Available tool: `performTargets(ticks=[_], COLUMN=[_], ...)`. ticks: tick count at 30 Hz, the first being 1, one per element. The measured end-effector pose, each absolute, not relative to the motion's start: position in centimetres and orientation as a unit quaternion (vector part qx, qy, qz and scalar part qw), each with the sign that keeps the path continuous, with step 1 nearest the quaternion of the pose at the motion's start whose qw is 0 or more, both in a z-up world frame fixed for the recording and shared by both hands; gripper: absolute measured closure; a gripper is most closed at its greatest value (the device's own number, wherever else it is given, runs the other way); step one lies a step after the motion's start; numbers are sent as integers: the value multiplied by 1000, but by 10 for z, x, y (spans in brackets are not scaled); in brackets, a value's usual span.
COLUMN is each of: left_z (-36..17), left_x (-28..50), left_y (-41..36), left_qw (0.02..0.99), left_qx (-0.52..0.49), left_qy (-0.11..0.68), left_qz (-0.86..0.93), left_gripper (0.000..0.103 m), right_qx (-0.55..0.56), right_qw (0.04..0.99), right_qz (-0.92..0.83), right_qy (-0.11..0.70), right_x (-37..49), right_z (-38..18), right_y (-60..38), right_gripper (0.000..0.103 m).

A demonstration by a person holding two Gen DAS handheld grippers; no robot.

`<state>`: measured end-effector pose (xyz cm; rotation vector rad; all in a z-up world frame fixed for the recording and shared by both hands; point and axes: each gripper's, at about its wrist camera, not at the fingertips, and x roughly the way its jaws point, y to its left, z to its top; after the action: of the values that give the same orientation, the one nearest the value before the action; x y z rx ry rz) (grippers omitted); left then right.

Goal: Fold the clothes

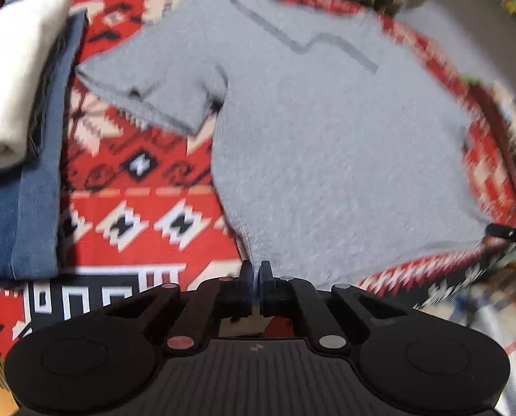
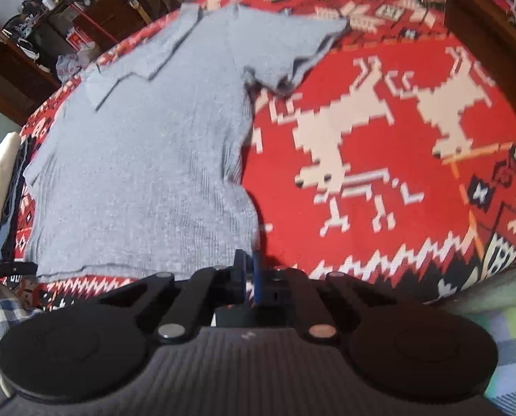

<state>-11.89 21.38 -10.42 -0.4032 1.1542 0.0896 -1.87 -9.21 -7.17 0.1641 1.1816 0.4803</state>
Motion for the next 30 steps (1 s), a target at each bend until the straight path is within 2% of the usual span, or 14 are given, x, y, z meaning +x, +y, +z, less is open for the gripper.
performTargets(ticks=[7,10,13,18,23,27,30], left_z=[-58,-41,-31,-44,-64,-87,-103], left_x=[-123,-102,-66,-7,21,30,32], left_y=[254,269,281,296,305,310,313], left_qw=[867,875,888,894,903,894,881], left_qx=[-331,-365,-357,-355,-331,-324,-329], left_qy=[370,316,287,270,267,299,323], left_qz=[37,27,38,53,66,80,105], left_gripper=[100,100,100,100,100,97,94], right_qx=[248,306,325,309,284,297,308], right_qw=[826,826,827,844,861,857,852], right_qz=[241,242,251,258,266,257,237], right_qy=[446,408,383,354,327,335,350], right_x=[-4,21,55,110,150,163,168], right_z=[-34,-27,-23,-30,-46,-75,-98], right_y=[-110,-103,-87,-58,-36,-33,-32], right_gripper=[100,100,100,100,100,99,89])
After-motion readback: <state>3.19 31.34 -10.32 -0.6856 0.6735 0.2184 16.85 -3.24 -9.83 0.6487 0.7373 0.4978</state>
